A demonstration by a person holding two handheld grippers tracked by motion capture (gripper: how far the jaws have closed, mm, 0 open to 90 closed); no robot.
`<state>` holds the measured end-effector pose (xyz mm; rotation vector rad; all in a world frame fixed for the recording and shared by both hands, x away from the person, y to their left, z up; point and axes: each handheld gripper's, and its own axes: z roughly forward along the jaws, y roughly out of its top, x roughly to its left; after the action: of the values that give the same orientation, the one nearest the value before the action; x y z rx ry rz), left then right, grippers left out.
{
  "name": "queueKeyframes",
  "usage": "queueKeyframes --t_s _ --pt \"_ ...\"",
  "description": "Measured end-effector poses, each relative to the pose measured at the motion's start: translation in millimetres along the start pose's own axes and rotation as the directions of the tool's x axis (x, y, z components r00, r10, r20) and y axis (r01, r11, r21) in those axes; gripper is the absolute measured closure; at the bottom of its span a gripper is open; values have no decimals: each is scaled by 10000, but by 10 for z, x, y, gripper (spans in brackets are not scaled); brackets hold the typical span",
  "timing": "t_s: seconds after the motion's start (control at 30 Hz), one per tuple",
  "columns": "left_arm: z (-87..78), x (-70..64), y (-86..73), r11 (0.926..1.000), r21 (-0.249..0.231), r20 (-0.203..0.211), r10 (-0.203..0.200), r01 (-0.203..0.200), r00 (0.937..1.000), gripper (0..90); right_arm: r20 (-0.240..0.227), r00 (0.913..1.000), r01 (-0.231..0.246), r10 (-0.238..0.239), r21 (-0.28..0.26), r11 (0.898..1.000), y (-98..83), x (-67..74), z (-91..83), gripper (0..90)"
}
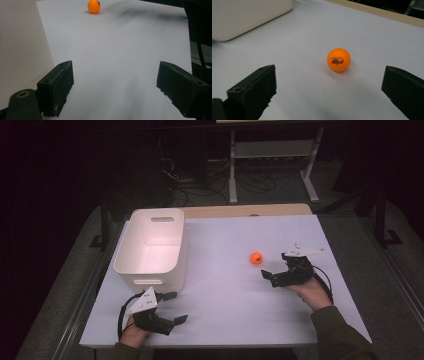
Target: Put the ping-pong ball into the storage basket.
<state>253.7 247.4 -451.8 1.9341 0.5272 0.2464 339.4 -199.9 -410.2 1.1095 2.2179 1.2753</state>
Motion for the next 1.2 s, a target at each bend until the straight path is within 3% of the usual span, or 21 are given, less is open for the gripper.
queueKeyframes --t_s 1.2 --pt "-3 -3 0 10000 -11 -13 31 -31 10000 140 178 9998 -64 67 -137 9999 132 -38 141 0"
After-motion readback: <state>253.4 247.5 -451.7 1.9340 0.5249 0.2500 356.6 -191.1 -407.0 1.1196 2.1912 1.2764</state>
